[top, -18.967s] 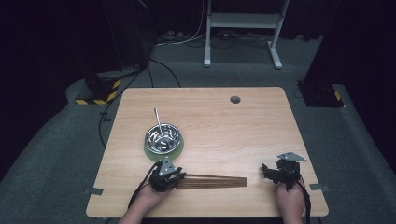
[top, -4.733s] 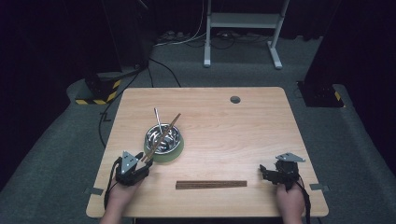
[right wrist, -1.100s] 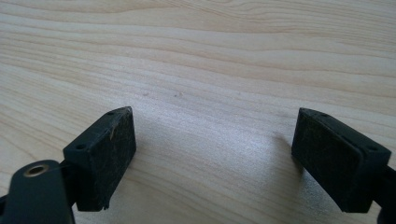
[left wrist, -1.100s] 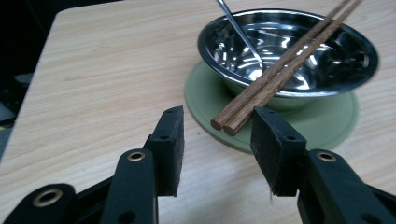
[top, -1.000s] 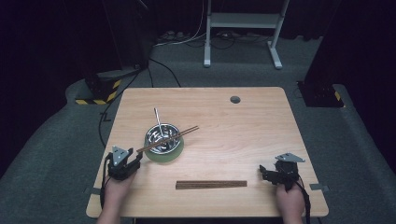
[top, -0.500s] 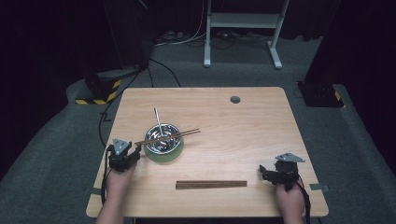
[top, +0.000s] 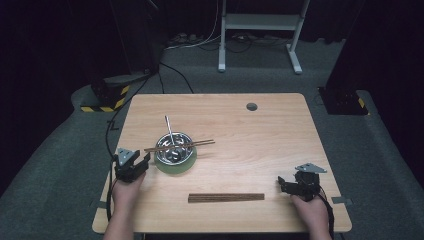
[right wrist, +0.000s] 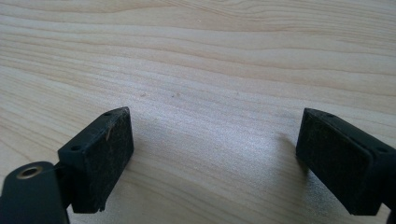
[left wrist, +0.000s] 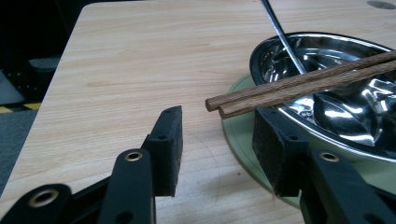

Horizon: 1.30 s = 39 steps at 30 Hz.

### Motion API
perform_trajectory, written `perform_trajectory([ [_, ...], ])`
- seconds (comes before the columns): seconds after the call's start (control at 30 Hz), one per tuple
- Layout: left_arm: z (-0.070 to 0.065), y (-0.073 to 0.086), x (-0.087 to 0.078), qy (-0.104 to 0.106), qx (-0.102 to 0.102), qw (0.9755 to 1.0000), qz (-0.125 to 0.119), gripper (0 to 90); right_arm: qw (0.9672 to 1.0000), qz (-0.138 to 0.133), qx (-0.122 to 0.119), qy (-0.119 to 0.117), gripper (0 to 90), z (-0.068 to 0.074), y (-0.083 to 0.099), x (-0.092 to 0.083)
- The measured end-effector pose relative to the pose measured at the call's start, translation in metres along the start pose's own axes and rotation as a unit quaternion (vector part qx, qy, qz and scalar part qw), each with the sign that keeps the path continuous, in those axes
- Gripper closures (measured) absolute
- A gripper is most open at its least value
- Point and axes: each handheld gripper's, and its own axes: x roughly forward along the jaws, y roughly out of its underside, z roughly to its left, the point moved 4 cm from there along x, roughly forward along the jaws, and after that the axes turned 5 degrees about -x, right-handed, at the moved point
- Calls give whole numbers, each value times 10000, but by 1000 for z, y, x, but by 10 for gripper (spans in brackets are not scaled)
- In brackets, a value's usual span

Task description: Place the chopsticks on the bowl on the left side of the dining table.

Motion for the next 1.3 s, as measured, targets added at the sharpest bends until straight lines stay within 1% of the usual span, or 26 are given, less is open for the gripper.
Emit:
perform_trajectory([
  [0.07,2,-1,-3,86,189,9997,144,516,9999,92,71,-37,152,3,-2,-1],
  [0.1,1,-1,-3,113,148,9997,129,511,9998,171,33,-51,150,3,-4,-2],
  [0.13,2,-1,-3,145,181,9996,154,507,9996,231,134,-55,136,5,-8,-4],
  [0.17,2,-1,-3,145,181,9996,154,505,9999,57,97,42,140,5,-15,-5],
  [0.2,0,-2,-2,216,9,9997,86,502,9999,-85,60,28,139,7,-22,-8],
  [0.23,0,-3,-2,232,-23,9997,90,500,9998,-205,37,8,139,11,-30,-10],
  [0.3,0,-2,-2,251,55,9995,159,499,9995,-317,-5,1,142,16,-38,-12],
  [0.37,-3,-2,-1,261,-52,9996,104,497,9989,-407,-106,-187,149,30,-57,-11],
  [0.4,-2,-3,-2,281,77,9995,141,496,9985,-460,-145,-264,161,38,-65,-9],
  [0.47,-3,-4,-1,300,5,9995,105,495,9968,-628,-277,-418,199,59,-85,0],
  [0.5,-2,-4,-1,312,30,9994,129,495,9968,-628,-277,-418,199,59,-85,0],
  [0.53,-3,-3,0,343,3,9993,119,492,9952,-699,-407,-553,233,76,-98,8],
  [0.6,-2,-1,1,347,28,9992,178,489,9929,-775,-649,-619,286,90,-109,19],
  [0.63,-2,-1,1,347,28,9992,178,488,9925,-811,-679,-614,294,96,-113,25],
  [0.73,-2,-2,1,377,24,9991,203,488,9909,-756,-615,-924,321,113,-123,42],
  [0.77,-2,-2,1,377,24,9991,203,488,9909,-756,-615,-924,321,113,-123,42],
  [0.8,-2,-2,1,392,-64,9990,182,488,9895,-744,-658,-1046,334,125,-129,53],
  [0.83,-1,-3,2,397,-28,9990,196,488,9892,-732,-684,-1073,344,132,-132,57],
  [0.87,-1,-3,2,397,-28,9990,196,488,9892,-732,-684,-1073,344,132,-132,57],
  [0.93,-2,-2,3,437,-120,9988,173,487,9864,-746,-842,-1197,362,150,-142,68],
  [1.03,-3,-1,5,453,-32,9988,202,485,9840,-793,-954,-1276,366,167,-151,78],
  [1.1,-2,0,5,446,-2,9987,249,485,9821,-792,-1049,-1348,366,177,-157,84],
  [1.2,-2,0,6,443,-55,9987,246,485,9814,-783,-1164,-1313,369,185,-164,91],
  [1.23,-4,0,7,455,-193,9986,176,484,9813,-813,-1174,-1290,371,185,-165,94],
  [1.27,-4,0,7,455,-193,9986,176,484,9813,-813,-1174,-1290,371,185,-165,94],
  [1.3,-1,0,6,463,-48,9987,226,484,9815,-813,-1073,-1365,377,186,-167,97],
])
